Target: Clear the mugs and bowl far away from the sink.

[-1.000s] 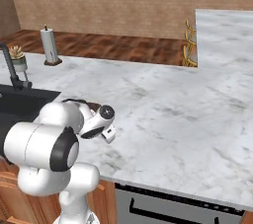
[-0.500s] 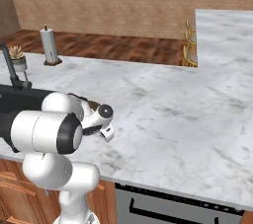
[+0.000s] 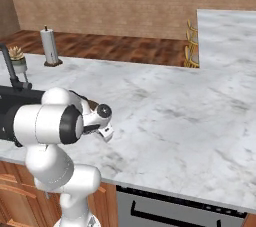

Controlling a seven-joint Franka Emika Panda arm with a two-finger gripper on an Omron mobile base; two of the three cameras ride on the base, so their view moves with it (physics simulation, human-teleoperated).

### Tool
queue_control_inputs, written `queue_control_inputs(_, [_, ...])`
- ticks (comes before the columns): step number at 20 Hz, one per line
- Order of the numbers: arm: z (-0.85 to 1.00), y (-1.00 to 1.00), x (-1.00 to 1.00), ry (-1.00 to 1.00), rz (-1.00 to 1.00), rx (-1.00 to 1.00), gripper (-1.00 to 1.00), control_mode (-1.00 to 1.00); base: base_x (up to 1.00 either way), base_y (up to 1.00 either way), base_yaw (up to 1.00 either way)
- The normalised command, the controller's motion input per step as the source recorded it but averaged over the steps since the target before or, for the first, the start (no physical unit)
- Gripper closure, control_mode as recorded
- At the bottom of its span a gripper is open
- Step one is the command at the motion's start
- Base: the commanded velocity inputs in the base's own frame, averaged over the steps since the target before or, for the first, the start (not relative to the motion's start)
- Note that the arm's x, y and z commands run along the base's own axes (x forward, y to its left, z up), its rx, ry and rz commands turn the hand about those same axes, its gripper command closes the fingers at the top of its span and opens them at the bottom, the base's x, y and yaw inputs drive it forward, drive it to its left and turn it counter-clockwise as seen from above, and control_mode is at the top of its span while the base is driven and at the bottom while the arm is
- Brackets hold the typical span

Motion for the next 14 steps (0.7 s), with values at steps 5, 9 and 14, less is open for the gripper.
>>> queue_control_inputs(5, [0.00,0.15,0.00,-0.03,0.00,0.00,1.00,-1.00,0.00,0.00,0.00])
queue_control_inputs(9, [0.01,0.06,0.00,-0.06,-0.03,0.00,1.00,-1.00,0.00,0.00,0.00])
queue_control_inputs(14, [0.17,0.00,0.00,-0.05,-0.10,0.00,1.00,-1.00,0.00,0.00,0.00])
